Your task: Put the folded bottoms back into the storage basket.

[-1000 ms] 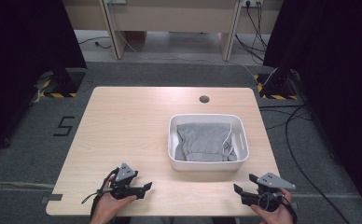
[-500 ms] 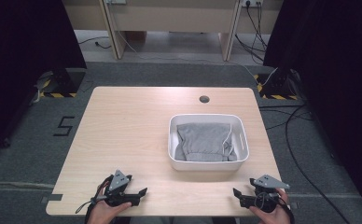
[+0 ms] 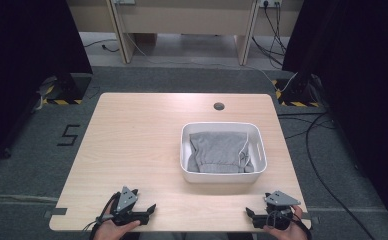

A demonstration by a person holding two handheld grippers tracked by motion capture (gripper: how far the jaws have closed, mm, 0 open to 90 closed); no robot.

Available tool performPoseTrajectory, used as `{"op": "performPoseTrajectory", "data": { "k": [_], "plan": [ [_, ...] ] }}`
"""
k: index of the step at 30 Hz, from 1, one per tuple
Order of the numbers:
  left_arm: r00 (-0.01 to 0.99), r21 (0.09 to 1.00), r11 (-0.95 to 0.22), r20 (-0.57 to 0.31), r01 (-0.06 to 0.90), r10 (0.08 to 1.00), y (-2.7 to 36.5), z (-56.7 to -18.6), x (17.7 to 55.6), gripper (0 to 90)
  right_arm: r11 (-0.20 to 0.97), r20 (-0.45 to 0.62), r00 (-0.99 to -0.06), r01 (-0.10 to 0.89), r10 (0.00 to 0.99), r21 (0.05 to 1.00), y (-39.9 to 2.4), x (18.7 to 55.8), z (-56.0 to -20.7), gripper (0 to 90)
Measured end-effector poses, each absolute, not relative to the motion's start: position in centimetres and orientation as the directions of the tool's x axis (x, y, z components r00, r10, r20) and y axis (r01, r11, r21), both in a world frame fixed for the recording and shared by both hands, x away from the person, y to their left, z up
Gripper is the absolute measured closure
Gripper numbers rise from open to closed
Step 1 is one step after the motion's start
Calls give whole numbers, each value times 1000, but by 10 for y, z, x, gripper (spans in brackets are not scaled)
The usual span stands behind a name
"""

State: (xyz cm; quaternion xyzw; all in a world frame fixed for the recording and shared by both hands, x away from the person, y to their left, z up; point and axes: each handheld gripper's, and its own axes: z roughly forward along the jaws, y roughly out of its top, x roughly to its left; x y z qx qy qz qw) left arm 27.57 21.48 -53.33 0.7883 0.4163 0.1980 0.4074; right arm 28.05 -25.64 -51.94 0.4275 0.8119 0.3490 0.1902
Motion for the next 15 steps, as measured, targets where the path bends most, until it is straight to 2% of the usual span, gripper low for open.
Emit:
{"op": "performPoseTrajectory", "data": {
  "k": [15],
  "plan": [
    [572,805,-320,-30,500,820,215,-533,276,138,385,-9,-561,557,828,736,-255,281,-521,87]
  ]
}}
